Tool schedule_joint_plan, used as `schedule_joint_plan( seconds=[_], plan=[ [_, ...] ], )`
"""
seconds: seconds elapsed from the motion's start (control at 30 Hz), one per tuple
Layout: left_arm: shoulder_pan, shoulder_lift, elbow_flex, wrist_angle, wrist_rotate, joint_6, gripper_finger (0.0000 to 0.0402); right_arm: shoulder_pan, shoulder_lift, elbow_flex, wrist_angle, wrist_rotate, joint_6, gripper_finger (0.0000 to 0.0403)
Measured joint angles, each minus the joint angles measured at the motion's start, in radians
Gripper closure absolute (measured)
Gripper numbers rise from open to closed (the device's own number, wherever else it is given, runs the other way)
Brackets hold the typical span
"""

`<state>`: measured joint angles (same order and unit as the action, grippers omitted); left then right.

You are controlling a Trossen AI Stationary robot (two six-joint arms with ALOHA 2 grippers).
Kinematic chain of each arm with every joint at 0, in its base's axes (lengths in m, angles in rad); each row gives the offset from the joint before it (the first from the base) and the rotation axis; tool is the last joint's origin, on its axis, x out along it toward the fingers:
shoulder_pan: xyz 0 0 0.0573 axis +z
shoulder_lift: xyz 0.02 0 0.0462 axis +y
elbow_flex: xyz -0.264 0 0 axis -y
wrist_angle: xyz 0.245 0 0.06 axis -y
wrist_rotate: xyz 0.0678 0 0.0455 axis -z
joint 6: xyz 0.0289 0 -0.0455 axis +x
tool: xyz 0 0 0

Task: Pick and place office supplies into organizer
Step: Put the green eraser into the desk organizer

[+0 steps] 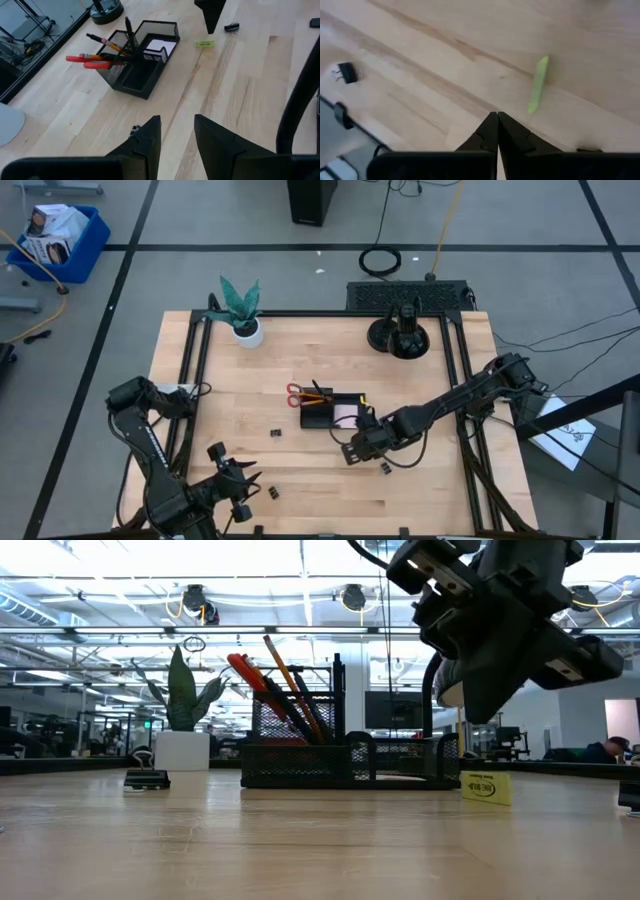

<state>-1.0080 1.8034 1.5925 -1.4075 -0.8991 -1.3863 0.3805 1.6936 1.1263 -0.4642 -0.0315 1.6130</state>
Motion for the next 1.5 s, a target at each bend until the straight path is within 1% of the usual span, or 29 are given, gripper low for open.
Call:
schedule_joint_plan(
  seconds=[0.13,0.27,0.5,0.57,0.73,1.0,1.07,1.2,1.33,1.5],
  plan=[
    [0.0,0.0,0.0,0.0,0.001,-0.003,0.0277,-0.005,0.0,0.0,0.035,-0.012,-0.04,0.0403],
    [0.0,0.0,0.0,0.003,0.002,-0.008,0.0277,-0.012,0.0,0.0,0.04,-0.065,-0.103,0.0403],
    [0.0,0.0,0.0,0.003,0.003,-0.01,0.0277,-0.032,0.0,0.0,0.038,-0.082,-0.115,0.0401],
    [0.0,0.0,0.0,0.003,0.003,-0.009,0.0277,-0.035,0.0,0.0,0.037,-0.103,-0.13,0.0396],
    [0.0,0.0,0.0,0.003,0.002,-0.009,0.0277,-0.04,0.0,0.0,0.037,-0.123,-0.137,0.0366],
    [0.0,0.0,0.0,0.003,0.001,-0.009,0.0277,-0.041,0.0,0.0,0.037,-0.135,-0.159,0.0295],
    [0.0,0.0,0.0,0.003,0.001,-0.009,0.0277,-0.041,0.0,0.0,0.036,-0.153,-0.16,0.0277],
    [0.0,0.0,0.0,0.003,0.001,-0.009,0.0277,-0.041,0.0,0.0,0.034,-0.161,-0.161,0.0248],
    [0.0,0.0,0.0,0.003,0.001,-0.009,0.0277,-0.041,0.0,0.0,0.02,-0.174,-0.161,0.0232],
    [0.0,0.0,0.0,0.003,0.002,-0.009,0.0277,-0.041,0.0,0.0,-0.018,-0.179,-0.161,0.0232]
  ],
)
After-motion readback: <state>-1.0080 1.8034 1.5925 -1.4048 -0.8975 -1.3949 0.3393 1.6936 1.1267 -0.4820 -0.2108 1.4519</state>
